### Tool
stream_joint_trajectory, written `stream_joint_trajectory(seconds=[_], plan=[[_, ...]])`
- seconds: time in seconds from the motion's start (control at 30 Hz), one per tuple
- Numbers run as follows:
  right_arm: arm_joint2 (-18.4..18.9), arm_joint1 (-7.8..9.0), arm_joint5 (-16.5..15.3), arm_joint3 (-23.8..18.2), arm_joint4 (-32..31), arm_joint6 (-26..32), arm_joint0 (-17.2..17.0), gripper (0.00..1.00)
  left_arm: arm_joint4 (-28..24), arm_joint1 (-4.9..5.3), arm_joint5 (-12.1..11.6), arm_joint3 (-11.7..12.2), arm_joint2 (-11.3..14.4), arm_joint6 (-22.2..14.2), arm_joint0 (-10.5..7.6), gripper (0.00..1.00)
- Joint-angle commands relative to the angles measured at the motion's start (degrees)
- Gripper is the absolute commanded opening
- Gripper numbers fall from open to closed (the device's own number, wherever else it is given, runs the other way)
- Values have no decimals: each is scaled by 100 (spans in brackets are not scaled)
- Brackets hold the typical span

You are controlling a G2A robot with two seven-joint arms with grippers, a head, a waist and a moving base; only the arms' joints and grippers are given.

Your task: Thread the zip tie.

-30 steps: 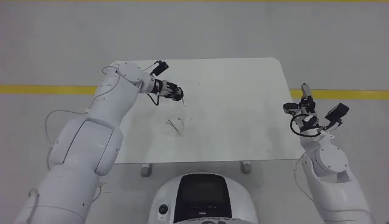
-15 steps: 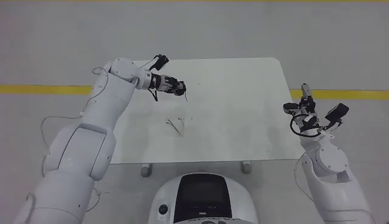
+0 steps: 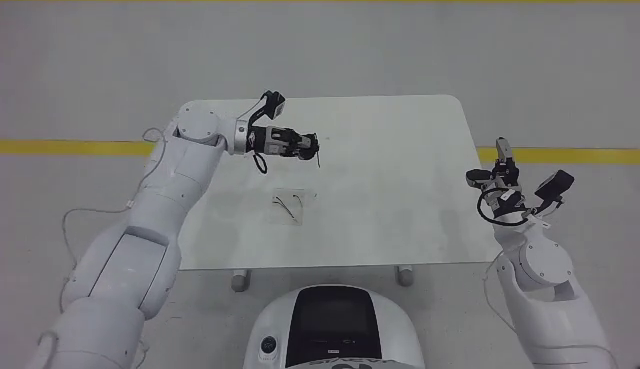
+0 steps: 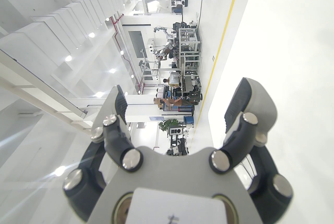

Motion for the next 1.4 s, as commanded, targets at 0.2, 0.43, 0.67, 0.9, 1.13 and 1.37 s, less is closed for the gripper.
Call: stream_joint_trajectory(seconds=[0.2, 0.43, 0.67, 0.9, 1.13, 1.37], plan=[[0, 0, 0, 0, 0, 0, 0, 100, -1524, 574, 0, -618, 1322, 0, 34, 0], [0, 0, 0, 0, 0, 0, 0, 100, -2642, 1164, 0, -1490, 2281, 0, 62, 0], [0, 0, 0, 0, 0, 0, 0, 100, -2642, 1164, 0, -1490, 2281, 0, 62, 0], [0, 0, 0, 0, 0, 0, 0, 100, -2385, 1251, 0, -1812, 1951, 0, 245, 0], [0, 0, 0, 0, 0, 0, 0, 100, -1885, 1471, 0, -2554, 1501, 0, 562, 0], [0, 0, 0, 0, 0, 0, 0, 100, -1875, 1694, 0, -3067, 1371, 0, 741, 0]])
